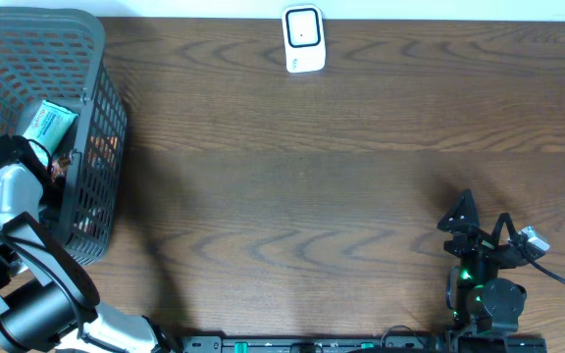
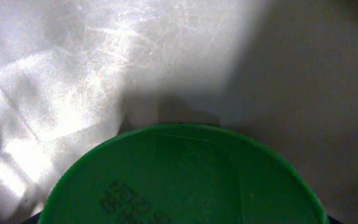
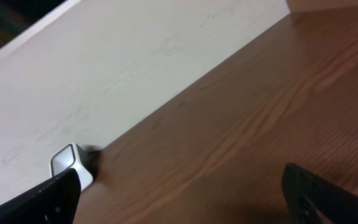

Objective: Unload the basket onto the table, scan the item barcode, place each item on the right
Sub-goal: 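Lower the left gripper onto the green-lidded can and grasp it, then lift the can out of the basket toward the white scanner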

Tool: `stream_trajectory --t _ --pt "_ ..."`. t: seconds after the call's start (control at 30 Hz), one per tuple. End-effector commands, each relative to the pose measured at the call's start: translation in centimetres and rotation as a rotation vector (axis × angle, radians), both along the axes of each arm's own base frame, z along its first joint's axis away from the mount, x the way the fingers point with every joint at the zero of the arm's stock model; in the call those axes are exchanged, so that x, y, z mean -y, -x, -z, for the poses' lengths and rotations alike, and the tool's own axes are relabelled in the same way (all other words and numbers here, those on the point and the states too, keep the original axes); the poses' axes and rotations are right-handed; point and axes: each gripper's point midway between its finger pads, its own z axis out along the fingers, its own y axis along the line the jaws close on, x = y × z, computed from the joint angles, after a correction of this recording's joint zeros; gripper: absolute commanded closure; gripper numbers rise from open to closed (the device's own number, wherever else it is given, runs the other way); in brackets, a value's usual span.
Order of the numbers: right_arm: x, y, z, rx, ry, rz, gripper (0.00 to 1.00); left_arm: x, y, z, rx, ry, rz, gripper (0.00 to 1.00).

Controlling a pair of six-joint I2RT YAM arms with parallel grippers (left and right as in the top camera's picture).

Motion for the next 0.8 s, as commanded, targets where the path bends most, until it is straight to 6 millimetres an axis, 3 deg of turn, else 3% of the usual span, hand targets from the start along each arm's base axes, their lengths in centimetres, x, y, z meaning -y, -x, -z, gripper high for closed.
stream_trajectory --t 0.0,0.2,0.4,0.77 --pt "-0.2 0.0 0.0 0.001 -0.004 -0.006 0.01 -0.7 -0.2 -0.4 -0.008 -0.027 0.051 0.34" --pt "-0.2 0.0 0.0 0.001 -0.004 -0.006 0.01 -1.6 -1.6 -3.8 0.063 -0.080 0.061 0.34" --pt "-0.2 0.0 0.0 0.001 -0.004 -0.006 0.01 -2.2 -2.5 -8.7 0.170 -0.162 0.072 0.34" --pt "-0.2 0.0 0.0 0.001 -0.004 -0.006 0.01 -1.5 -1.4 -16.5 0.348 -0.298 0.078 0.34"
